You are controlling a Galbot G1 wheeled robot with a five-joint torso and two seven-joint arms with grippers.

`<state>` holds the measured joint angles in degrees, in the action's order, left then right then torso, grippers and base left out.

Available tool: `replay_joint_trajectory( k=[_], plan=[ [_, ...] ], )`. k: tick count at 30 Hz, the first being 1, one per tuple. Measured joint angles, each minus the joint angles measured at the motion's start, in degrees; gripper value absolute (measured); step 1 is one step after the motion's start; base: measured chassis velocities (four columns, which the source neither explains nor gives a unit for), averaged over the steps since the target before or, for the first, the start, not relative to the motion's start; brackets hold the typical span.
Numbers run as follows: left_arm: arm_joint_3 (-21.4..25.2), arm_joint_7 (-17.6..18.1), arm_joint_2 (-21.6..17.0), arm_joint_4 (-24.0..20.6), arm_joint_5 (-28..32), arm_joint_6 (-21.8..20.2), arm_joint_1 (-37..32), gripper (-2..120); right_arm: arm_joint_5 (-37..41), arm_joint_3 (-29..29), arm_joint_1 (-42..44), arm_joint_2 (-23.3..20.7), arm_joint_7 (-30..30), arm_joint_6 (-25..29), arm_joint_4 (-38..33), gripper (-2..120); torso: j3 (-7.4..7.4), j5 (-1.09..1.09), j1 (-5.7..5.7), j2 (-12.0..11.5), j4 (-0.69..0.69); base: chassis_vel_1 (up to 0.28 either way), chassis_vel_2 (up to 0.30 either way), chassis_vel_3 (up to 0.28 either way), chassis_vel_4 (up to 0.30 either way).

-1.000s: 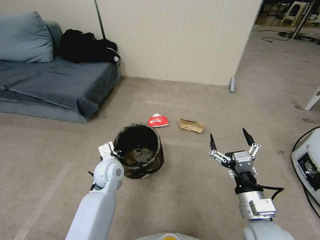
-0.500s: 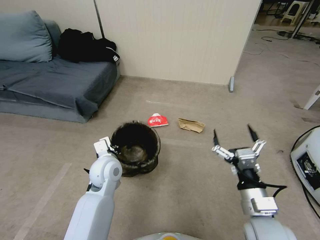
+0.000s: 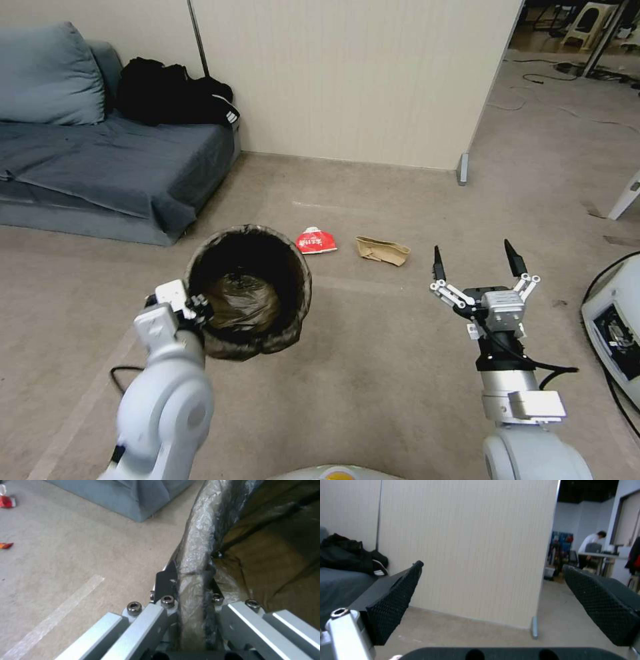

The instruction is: Pick up the trash bin, then pick up the garbage from the floor and place it into the trash bin.

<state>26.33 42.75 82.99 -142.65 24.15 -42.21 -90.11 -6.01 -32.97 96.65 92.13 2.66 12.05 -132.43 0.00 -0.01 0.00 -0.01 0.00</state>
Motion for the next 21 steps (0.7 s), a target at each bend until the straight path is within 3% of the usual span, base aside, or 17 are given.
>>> replay_joint_trajectory(
  k=[7, 21],
  plan=[
    [-0.3, -0.9, 1.9, -1.1, -6.1, 0.9, -4.6, 0, 2.6, 0.5, 0.1, 0.0, 0.4, -2.3, 0.7, 100, 0.0, 0.01, 0.0, 0.0, 0.0, 0.0, 0.0, 0.0, 0.0],
    [-0.9, -1.1, 3.1, -0.8, -5.2, 0.9, -4.6, 0, 2.3, 0.5, -0.3, 0.0, 0.8, -2.8, 1.2, 100, 0.0, 0.01, 0.0, 0.0, 0.0, 0.0, 0.0, 0.0, 0.0]
  ],
)
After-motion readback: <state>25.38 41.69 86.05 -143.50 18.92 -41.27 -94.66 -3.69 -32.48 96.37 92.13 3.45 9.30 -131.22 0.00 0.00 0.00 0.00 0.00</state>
